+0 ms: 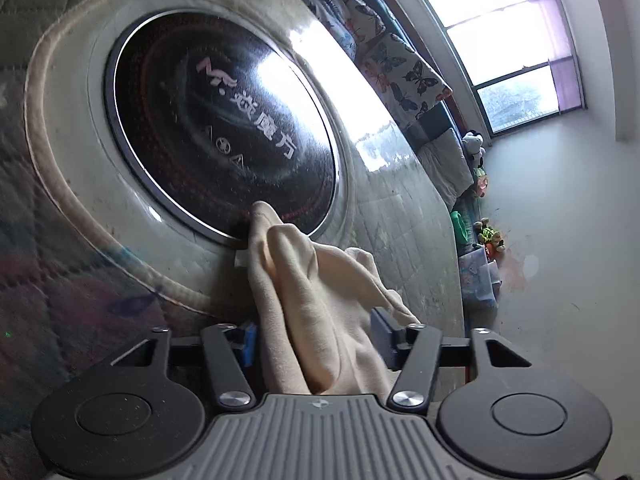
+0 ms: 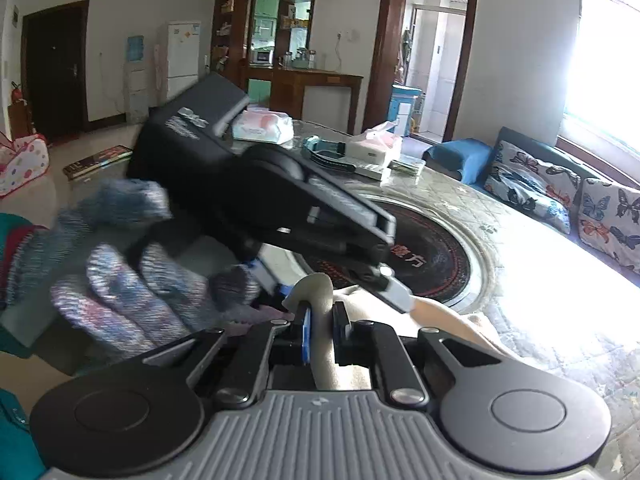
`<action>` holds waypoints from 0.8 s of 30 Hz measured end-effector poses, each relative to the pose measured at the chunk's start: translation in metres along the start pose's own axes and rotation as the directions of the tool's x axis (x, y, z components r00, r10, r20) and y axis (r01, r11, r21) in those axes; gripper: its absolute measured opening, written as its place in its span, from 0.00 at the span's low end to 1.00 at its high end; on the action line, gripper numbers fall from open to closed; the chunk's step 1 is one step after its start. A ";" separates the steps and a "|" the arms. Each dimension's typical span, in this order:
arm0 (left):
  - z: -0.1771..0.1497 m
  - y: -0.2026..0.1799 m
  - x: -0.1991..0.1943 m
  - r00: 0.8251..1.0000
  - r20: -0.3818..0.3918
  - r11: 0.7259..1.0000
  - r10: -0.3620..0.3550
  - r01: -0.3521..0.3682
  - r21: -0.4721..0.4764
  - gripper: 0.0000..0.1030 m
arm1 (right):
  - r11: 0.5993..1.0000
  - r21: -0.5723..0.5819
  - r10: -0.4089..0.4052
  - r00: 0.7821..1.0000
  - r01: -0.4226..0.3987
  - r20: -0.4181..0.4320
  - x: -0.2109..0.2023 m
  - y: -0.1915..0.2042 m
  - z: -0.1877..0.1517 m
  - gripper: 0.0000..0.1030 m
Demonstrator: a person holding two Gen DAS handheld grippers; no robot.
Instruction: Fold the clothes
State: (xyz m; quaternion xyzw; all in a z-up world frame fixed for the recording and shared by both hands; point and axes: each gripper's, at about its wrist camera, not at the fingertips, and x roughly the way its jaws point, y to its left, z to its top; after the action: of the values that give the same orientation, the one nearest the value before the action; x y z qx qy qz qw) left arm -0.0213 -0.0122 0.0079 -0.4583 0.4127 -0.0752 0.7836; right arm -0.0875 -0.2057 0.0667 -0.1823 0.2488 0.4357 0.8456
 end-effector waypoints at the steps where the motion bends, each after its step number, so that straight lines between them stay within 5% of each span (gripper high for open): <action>1: 0.000 0.001 0.001 1.000 -0.005 1.000 0.000 0.000 -0.012 0.39 | 1.000 -0.002 0.006 1.000 -0.006 0.000 -0.001 0.001 -0.001 0.09; 3: 0.002 0.005 0.003 1.000 -0.007 1.000 0.003 -0.003 -0.027 0.20 | 1.000 -0.004 0.016 1.000 -0.016 0.001 -0.003 0.002 -0.004 0.09; 10: 0.002 0.005 0.003 0.999 0.004 0.999 0.039 -0.039 0.015 0.16 | 0.997 0.079 0.008 1.000 -0.010 0.015 -0.020 -0.009 -0.013 0.15; 14: -0.001 0.002 0.002 0.998 0.013 0.997 0.055 -0.056 0.053 0.16 | 0.982 0.171 -0.080 0.997 0.075 0.023 -0.037 -0.034 -0.025 0.16; 24: -0.001 -0.003 0.003 0.997 0.017 0.994 0.069 -0.071 0.081 0.16 | 0.806 0.454 -0.369 0.922 0.380 -0.116 -0.053 -0.134 -0.079 0.27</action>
State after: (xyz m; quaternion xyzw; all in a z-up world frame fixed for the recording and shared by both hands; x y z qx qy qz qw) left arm -0.0198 -0.0160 0.0079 -0.4118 0.4195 -0.0611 0.8067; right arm -0.0237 -0.3553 0.0456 -0.0228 0.3149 0.1854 0.9306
